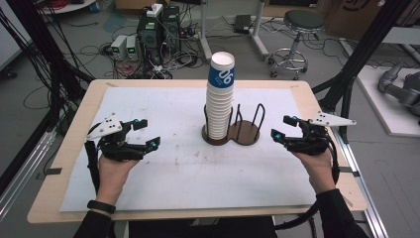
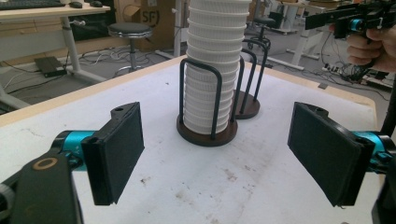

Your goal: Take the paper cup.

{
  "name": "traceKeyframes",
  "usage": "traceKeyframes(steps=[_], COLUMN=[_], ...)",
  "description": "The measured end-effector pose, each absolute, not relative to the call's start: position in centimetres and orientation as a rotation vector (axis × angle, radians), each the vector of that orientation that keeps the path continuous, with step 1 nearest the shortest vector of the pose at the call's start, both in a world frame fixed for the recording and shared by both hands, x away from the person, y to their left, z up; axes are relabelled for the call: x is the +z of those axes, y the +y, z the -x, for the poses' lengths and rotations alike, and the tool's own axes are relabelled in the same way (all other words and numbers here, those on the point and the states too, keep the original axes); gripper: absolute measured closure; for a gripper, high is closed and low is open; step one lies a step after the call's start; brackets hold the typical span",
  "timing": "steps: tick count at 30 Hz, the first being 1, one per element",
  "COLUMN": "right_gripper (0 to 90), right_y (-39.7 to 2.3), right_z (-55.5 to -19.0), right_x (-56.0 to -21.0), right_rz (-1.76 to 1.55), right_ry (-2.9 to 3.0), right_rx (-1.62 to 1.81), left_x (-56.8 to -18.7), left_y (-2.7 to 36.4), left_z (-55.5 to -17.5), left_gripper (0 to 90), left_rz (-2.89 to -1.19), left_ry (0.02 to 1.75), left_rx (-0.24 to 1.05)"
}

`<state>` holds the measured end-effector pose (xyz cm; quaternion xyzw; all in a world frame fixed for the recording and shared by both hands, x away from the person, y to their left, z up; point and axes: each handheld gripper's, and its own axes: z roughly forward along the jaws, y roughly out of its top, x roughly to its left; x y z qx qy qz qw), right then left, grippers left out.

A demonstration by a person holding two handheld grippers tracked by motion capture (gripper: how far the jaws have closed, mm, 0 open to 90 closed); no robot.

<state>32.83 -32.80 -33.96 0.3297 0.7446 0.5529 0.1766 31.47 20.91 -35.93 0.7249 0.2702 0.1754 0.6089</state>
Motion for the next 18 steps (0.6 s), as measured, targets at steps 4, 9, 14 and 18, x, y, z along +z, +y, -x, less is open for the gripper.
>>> traceKeyframes(steps=[4,9,14,18], right_gripper=[19.7,18.4,18.4,18.4], right_y=[-32.7,-32.4,-31.8,-31.1], right_z=[-32.9,-32.8,-32.6,-32.8], right_x=[-34.0,-34.0,-33.8,-33.8], right_rz=[-0.914,-0.885,-0.835,-0.809], right_ry=[2.124,2.108,2.117,2.129], right_rx=[1.583,1.571,1.57,1.549], left_x=[-36.0,-36.5,-36.6,-36.7], left_y=[21.0,21.1,20.9,20.8], left_z=[-31.5,-31.6,-31.7,-31.7], left_gripper=[18.1,18.1,17.0,17.0], left_rz=[-1.674,-1.672,-1.668,-1.674], left_ry=[0.633,0.643,0.635,0.628], left_rx=[0.404,0.395,0.384,0.376])
